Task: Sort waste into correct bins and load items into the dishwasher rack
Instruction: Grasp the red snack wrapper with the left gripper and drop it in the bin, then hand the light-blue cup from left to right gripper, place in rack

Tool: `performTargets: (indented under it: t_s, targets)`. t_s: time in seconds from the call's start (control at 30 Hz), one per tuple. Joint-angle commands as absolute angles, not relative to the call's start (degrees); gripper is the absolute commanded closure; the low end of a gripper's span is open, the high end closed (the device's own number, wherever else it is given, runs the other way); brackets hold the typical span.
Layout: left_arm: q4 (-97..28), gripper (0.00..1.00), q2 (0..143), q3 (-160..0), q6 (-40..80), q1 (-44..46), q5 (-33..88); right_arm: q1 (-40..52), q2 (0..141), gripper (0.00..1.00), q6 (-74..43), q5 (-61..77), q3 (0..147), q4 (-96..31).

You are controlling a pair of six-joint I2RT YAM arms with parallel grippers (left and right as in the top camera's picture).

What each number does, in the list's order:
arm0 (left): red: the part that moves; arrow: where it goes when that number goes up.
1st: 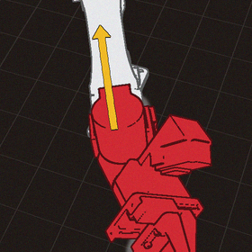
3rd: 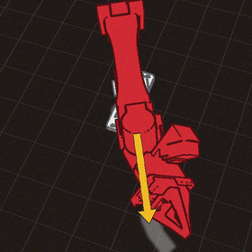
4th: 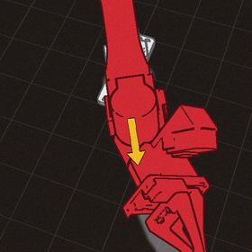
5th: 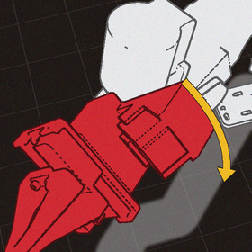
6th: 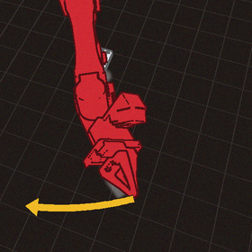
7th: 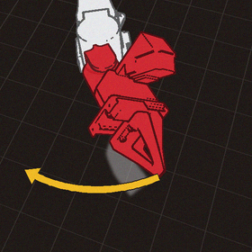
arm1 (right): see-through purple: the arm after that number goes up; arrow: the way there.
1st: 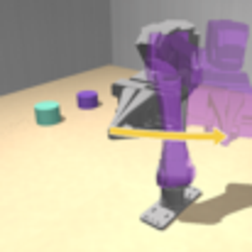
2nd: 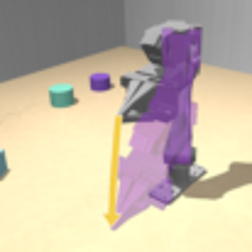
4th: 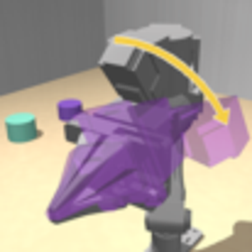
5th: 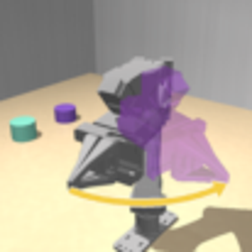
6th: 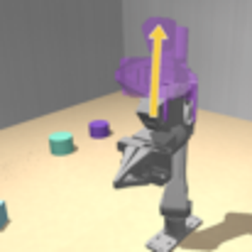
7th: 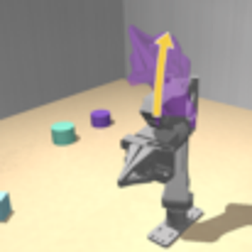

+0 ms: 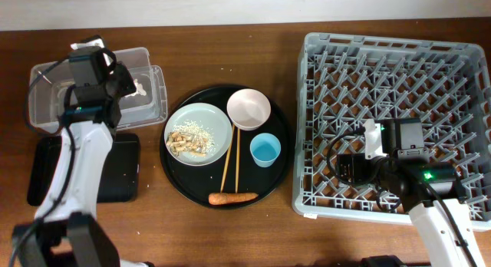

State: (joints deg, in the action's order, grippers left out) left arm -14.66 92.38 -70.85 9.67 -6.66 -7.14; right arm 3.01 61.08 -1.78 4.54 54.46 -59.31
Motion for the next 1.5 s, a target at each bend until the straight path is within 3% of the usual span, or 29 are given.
performTargets:
  t_s: [0.0, 0.07, 0.17, 0.27, 0.43, 0.63, 0.67, 0.7, 0.73, 0.77, 0.87, 0.97, 1.0, 1.03, 1.1, 1.13, 1.23, 1.47]
  targets:
    - [-13.0, 0.59, 96.8, -71.2, 9.3, -7.5, -7.1, 3.4, 60.9, 0.02, -2.4, 4.5, 55.5, -59.2]
    - [-12.6, 0.53, 95.3, -71.4, 9.0, -7.3, -4.0, 3.4, 60.9, 0.01, -2.4, 4.5, 55.5, -59.2]
    - [-16.5, 0.52, 90.1, -71.4, 6.8, -4.7, 1.3, 3.4, 60.9, 0.02, -2.4, 4.5, 55.5, -59.2]
    - [-31.0, 0.48, 88.6, -71.4, 6.8, 8.3, 12.9, 3.4, 60.9, 0.02, -2.4, 4.4, 55.5, -59.3]
    - [-39.1, 0.47, 95.2, -71.4, 6.8, 25.9, 12.9, 3.4, 60.9, 0.02, -2.4, 4.4, 55.5, -59.4]
    - [-38.8, 0.48, 104.3, -71.4, 6.8, 32.6, 15.3, 3.4, 60.9, 0.02, -2.4, 4.4, 55.5, -59.4]
    - [-38.9, 0.6, 105.3, -71.4, 6.8, 32.8, 15.3, 3.4, 60.9, 0.02, -2.4, 4.4, 55.5, -59.4]
    - [-38.8, 0.82, 105.5, -71.4, 6.8, 32.7, 15.2, 3.4, 60.9, 0.02, -2.4, 4.5, 55.5, -59.4]
    - [-38.4, 0.95, 105.5, -71.4, 6.8, 32.6, 15.0, 3.4, 60.9, 0.02, -2.4, 4.4, 55.5, -59.4]
    - [-38.4, 1.0, 105.5, -71.4, 6.8, 32.1, 15.0, 3.4, 60.9, 0.02, -2.4, 4.4, 55.5, -59.4]
    - [-40.4, 1.0, 104.0, -71.4, 6.8, 28.5, 16.1, 3.4, 60.9, 0.02, -2.4, 3.8, 55.5, -59.4]
    - [-40.3, 1.0, 98.7, -71.4, 6.8, 20.4, 29.7, 3.2, 61.7, 0.02, -9.8, -2.0, 55.5, -56.2]
    - [-36.7, 1.0, 96.5, -71.4, 6.8, 15.1, 45.2, 3.3, 63.9, 0.02, -8.5, 6.3, 55.5, -51.3]
    - [-31.5, 1.0, 96.3, -71.4, 6.8, 12.1, 61.9, 3.3, 66.0, 0.02, -0.3, 23.3, 55.5, -47.1]
    - [-26.3, 1.0, 96.3, -71.4, 6.8, 11.7, 73.4, 3.3, 68.6, 0.02, 10.2, 46.5, 55.5, -43.7]
    - [-24.9, 1.0, 96.3, -71.4, 6.8, 11.7, 76.2, 3.3, 69.6, 0.02, 13.6, 55.8, 55.5, -41.9]
    - [-23.5, 1.0, 96.3, -71.4, 9.7, 12.9, 77.4, 3.4, 69.9, 0.02, 14.4, 66.1, 55.5, -33.6]
    - [-13.3, 1.0, 96.3, -71.4, 20.3, 18.3, 77.4, 3.4, 69.9, 0.02, 14.4, 71.4, 55.5, -26.9]
